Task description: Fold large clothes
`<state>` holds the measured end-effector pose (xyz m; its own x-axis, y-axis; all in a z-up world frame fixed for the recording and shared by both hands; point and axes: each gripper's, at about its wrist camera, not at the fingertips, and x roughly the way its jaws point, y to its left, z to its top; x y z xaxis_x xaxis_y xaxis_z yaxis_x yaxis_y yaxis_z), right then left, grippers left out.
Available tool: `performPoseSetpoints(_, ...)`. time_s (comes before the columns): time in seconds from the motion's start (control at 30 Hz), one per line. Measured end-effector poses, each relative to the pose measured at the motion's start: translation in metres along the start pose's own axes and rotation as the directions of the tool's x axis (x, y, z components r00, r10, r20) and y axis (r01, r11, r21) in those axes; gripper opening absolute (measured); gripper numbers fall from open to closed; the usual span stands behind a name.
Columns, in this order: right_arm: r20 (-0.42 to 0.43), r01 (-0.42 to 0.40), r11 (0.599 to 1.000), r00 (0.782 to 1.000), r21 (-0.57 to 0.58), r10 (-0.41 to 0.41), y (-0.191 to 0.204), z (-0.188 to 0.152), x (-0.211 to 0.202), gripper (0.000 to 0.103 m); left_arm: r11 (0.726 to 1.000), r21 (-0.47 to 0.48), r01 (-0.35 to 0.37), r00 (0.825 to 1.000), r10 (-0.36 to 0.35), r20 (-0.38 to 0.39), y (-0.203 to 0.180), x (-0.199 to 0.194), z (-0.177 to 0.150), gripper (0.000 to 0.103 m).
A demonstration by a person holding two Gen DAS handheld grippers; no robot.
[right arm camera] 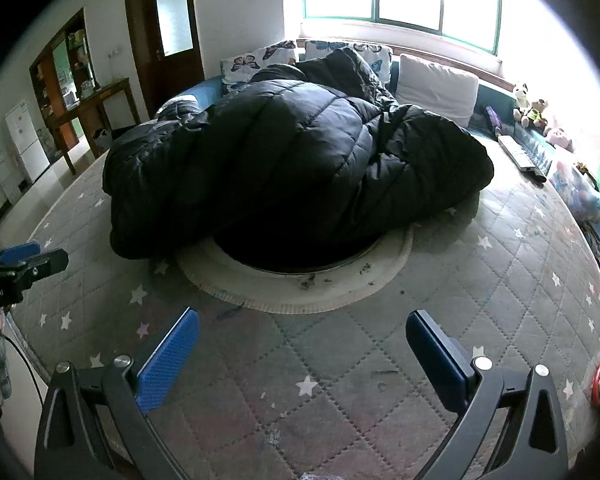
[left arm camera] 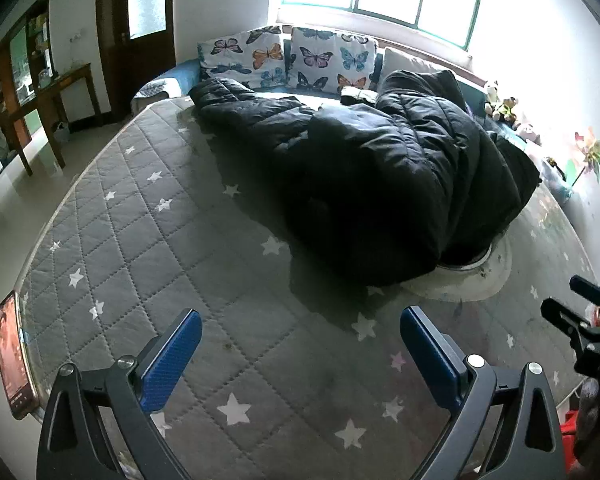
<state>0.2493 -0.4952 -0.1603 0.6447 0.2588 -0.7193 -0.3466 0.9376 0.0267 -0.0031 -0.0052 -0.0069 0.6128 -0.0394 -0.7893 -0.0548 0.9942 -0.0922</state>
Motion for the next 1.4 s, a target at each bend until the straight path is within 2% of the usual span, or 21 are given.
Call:
performPoseSetpoints(0.33,0.001,0.007,1.0,1.0,-0.013,-0.007,0.003,0.005,0.002,0.103,0.999,0.038,0.018,1.0,-0.018,0.008,-0.008,0.0,-0.002,0.103)
performPoseSetpoints(1.4,0.006,0.008,0.999,1.0,-0.044,-0.008,0.011,0.017,0.003,0.103,0.998,0.051,0.034,0.999,-0.033,-0.006,-0.011,0.008,0.003,0.103)
